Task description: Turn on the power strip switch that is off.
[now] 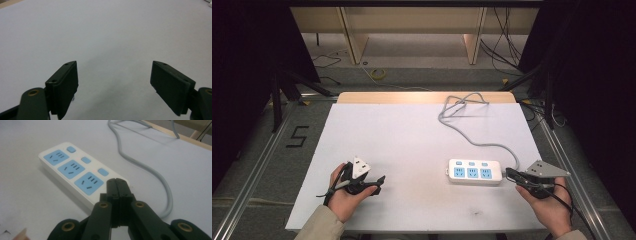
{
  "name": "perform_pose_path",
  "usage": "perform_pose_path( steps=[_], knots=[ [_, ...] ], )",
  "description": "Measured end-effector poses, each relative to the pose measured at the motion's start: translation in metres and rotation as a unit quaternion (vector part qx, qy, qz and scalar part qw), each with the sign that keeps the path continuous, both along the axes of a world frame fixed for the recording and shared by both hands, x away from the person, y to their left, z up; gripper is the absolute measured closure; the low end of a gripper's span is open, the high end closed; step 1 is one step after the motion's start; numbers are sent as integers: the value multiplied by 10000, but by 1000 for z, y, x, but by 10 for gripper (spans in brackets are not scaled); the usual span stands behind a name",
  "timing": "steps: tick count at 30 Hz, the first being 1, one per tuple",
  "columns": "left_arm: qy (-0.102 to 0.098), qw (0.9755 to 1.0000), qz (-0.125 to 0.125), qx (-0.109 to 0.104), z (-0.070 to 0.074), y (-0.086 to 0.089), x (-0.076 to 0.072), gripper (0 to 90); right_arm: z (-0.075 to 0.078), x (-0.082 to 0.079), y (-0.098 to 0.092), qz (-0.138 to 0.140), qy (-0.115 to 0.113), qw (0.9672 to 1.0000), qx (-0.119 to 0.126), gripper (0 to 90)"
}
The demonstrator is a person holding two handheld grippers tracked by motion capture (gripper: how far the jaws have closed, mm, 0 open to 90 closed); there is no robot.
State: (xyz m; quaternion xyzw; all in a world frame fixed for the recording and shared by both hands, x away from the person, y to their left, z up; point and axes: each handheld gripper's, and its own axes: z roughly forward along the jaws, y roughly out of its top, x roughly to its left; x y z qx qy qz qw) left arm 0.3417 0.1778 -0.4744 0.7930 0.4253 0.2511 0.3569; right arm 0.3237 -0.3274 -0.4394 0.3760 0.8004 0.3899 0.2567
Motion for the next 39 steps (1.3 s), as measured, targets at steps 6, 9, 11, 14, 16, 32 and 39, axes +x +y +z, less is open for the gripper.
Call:
perform_pose_path(
  steps=[6, 9, 11, 14, 16, 32, 39],
  knots=[
    [13, 10000, 8, -6, 0, 0, 1, 226, 5, 3, 2, 51, 105, 9999, -41, 900],
    [11, 10000, 4, 13, -1, 0, 1, 227, 6, 5, 3, 104, 181, 9998, -54, 900],
    [7, 10000, 12, 5, 0, 0, 1, 226, 8, 7, 5, 137, 221, 9996, -67, 900],
    [14, 10000, 6, 9, -1, 0, 1, 227, 11, 8, 7, 161, 296, 9994, -55, 900],
    [19, 10000, 7, 11, -1, 0, 1, 227, 13, 9, 8, 189, 347, 9992, -63, 900],
    [-7, 10000, 4, 19, -1, -1, 1, 230, 19, 19, 12, 246, 724, 9968, -226, 900],
    [9, 10000, 6, 24, -1, -1, 1, 231, 19, 22, 13, 314, 942, 9945, -331, 900]
  ],
)
